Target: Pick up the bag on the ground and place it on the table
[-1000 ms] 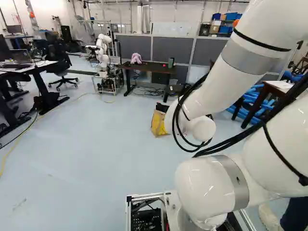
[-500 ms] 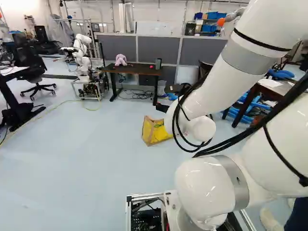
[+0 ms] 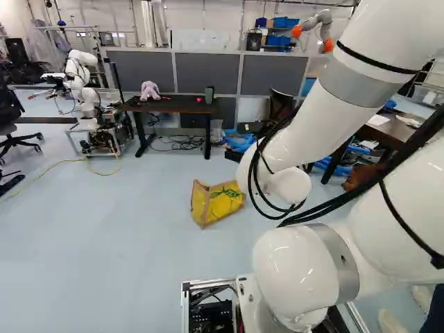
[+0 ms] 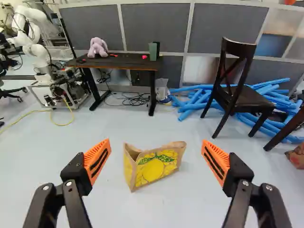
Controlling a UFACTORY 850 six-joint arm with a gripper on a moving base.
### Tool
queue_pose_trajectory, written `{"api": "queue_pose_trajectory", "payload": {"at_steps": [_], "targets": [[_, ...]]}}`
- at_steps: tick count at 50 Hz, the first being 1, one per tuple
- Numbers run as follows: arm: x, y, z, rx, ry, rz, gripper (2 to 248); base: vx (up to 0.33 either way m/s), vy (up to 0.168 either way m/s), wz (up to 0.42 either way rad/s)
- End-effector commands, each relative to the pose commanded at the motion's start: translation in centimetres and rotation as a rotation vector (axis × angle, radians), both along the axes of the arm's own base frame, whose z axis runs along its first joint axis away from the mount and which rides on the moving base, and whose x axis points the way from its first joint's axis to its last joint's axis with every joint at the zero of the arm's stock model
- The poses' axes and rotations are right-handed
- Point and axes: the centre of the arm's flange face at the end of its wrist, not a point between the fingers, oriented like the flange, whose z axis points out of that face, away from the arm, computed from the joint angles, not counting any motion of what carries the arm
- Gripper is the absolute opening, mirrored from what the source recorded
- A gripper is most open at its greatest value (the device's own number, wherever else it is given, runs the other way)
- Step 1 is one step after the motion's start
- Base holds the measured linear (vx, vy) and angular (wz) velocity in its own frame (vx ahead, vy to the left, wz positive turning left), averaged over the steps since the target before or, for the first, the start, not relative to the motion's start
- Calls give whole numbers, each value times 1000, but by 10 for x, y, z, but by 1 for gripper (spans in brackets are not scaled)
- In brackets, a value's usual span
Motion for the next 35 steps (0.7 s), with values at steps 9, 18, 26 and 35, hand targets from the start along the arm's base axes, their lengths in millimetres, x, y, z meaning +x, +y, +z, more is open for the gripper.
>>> {"api": "queue_pose_trajectory", "payload": {"at_steps": [9, 18, 26, 35], "targets": [[0, 0, 0, 0, 0, 0, 247, 272, -29, -150], [0, 0, 0, 0, 0, 0, 247, 263, 3, -34], [0, 0, 0, 0, 0, 0, 247, 247, 46, -26], [0, 0, 0, 0, 0, 0, 247, 237, 72, -33]]}}
